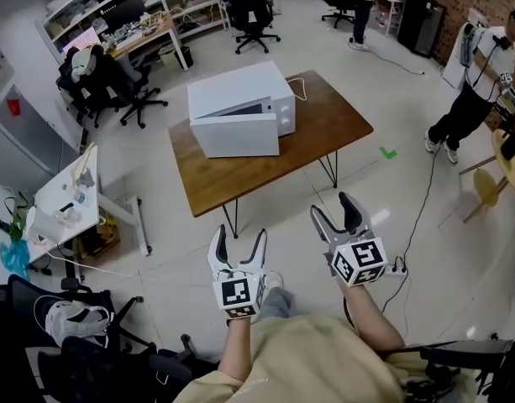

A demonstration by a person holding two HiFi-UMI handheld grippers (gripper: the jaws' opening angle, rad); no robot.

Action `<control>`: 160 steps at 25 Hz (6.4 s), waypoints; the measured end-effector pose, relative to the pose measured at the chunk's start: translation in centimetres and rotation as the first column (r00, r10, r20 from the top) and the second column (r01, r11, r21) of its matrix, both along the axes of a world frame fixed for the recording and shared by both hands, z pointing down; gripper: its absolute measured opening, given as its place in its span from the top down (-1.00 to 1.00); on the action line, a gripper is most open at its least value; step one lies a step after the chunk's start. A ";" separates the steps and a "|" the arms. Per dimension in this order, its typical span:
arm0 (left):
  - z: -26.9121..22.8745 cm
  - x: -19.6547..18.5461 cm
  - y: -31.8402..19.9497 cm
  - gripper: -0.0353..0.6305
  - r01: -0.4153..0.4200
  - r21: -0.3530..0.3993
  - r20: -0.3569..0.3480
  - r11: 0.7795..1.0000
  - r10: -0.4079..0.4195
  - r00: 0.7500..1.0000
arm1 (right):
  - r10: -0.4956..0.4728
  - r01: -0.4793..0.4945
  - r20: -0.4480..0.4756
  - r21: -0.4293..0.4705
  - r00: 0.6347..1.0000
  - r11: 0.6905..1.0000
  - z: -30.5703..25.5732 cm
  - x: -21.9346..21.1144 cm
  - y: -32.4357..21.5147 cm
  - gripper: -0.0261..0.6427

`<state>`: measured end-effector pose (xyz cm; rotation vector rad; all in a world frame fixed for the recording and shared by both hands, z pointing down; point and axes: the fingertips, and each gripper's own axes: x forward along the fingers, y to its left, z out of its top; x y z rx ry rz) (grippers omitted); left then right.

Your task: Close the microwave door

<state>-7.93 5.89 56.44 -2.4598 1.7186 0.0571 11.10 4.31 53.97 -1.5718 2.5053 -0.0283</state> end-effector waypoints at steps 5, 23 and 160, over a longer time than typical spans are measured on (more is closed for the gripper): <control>-0.3 -3.3 -7.1 -0.26 -0.026 0.039 0.008 0.999 0.026 1.000 | -0.017 0.019 -0.028 0.065 0.999 0.998 -1.9 -5.0 -7.0 0.01; 1.4 -7.4 -29.0 -0.25 -0.053 -0.063 -0.023 0.997 0.052 0.998 | -0.082 0.080 -0.117 -0.025 0.990 0.997 1.7 -11.2 -29.6 0.07; -5.3 -5.6 -55.7 -0.18 -0.031 -0.030 -0.036 0.999 0.030 0.999 | -0.018 0.053 -0.198 0.171 0.980 0.984 -5.3 -7.4 -56.0 -0.28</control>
